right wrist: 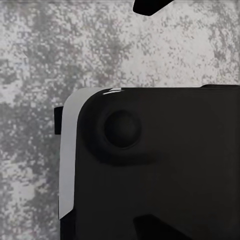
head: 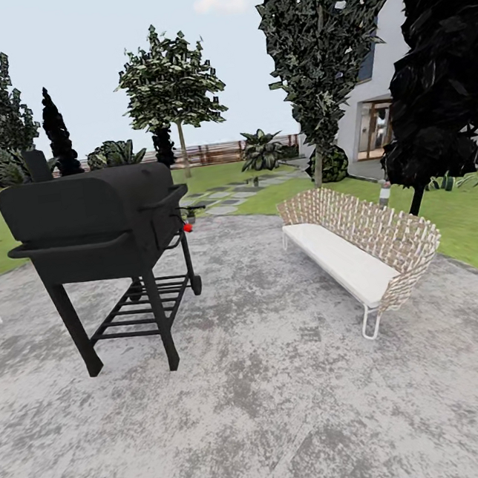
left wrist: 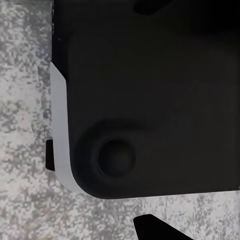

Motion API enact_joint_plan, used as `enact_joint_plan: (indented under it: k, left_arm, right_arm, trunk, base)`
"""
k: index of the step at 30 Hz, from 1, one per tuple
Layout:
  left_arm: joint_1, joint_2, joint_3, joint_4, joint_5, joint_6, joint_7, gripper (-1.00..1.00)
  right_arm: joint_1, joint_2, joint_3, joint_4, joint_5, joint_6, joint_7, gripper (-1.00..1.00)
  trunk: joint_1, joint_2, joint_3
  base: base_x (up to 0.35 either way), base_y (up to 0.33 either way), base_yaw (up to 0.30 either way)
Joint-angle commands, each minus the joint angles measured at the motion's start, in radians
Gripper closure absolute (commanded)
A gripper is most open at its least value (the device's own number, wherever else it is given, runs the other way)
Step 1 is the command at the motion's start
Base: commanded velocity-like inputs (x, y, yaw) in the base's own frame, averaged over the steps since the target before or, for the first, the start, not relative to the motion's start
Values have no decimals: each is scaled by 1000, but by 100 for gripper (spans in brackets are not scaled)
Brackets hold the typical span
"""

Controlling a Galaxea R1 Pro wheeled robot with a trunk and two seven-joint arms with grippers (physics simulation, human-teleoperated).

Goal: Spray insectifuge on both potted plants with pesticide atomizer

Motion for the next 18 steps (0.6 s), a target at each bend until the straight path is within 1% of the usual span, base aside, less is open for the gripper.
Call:
enact_joint_plan:
  k: [1, 13, 14, 18]
  left_arm:
    - [0, 0, 0, 0, 2, 0, 0, -100]
    - [-1, 0, 0, 0, 2, 0, 0, -100]
    - [-2, 0, 0, -1, 2, 0, 0, -100]
    - [-2, 0, 1, -10, 2, 0, 0, -100]
  right_arm:
    - [-1, 0, -2, 1, 0, -4, -1, -100]
    - [-1, 0, -3, 1, 0, -4, -1, -100]
    - [-1, 0, -4, 1, 0, -4, -1, -100]
    - [-1, 0, -3, 1, 0, -4, -1, -100]
  trunk:
    - [0, 0, -1]
    - [0, 0, -1]
    - [4, -7, -4]
    - [4, -7, -4]
  base:
    - [7, -9, 0]
    - [2, -2, 0]
    - [0, 0, 0]
    - [0, 0, 0]
